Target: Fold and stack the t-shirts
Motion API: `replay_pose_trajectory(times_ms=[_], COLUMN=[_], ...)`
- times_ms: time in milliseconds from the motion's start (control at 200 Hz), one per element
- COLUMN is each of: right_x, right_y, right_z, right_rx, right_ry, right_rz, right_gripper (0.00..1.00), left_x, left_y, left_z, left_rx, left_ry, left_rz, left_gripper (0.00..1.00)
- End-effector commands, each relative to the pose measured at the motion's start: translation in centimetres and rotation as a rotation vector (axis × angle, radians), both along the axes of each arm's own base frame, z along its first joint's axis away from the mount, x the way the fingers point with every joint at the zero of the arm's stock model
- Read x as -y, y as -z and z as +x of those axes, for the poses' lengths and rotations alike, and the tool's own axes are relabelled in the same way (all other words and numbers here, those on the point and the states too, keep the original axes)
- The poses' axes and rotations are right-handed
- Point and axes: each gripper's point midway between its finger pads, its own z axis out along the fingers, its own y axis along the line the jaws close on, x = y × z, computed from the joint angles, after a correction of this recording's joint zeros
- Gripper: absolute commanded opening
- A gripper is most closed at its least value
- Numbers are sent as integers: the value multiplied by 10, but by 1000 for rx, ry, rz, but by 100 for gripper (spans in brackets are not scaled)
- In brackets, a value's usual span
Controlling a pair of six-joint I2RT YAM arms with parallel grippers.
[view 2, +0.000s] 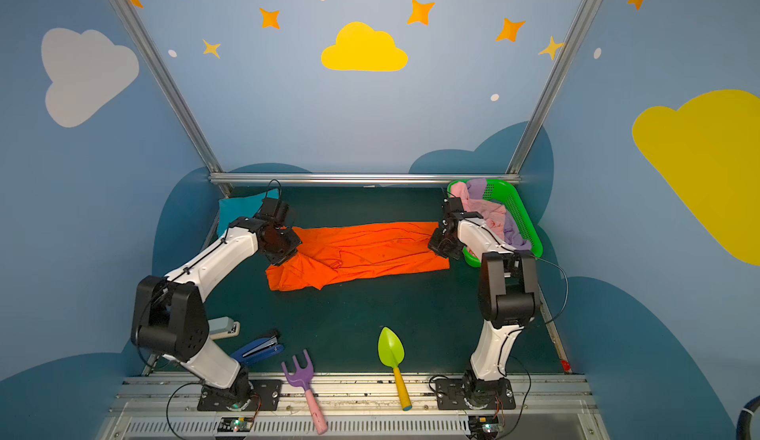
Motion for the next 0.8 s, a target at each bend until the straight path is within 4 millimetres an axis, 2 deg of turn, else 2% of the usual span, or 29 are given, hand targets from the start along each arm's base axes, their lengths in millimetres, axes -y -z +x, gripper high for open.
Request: replay_pose_trajectory(times_ms=[0,70,195,335,425,521,546,571,616,666,791], right_x=[2,4,4,4,-2,-17,-23,-28,-40,-55,-102], right_y=[-2,-3,-7,-16,-25,-39,-43,-47,-56,-66,-82], right_z=[5,7,13,23,28,30,29,29,26,22,3], right_rx=[-3,0,10,37,56,89,99,113,137,169,246], right_ry=[4,7,-2,-8,-20,-55,-70,-86,-125,-174,-337], right_rz=[-32,-42,-61,-74,-70,-64,-64,-65,-70,-79,-89], right_gripper=[7,7,21,24,26,28,28,29,31,33,38], left_x=[-3,-7,-16,-24,-25,-28,-30,-30,-29,-28,-25], left_y=[6,10,11,12,20,28,30,30,30,26,8], left_z=[6,9,18,35,49,66,71,75,82,88,91], left_rx=[-21,-28,-24,-19,-30,-50,-55,-57,-66,-72,-20], left_ry=[18,10,-15,-28,-25,-30,-33,-35,-29,-25,-21], left_rz=[9,13,9,0,0,1,2,-2,-11,-17,-33], left_gripper=[4,4,4,4,4,5,8,15,35,50,49])
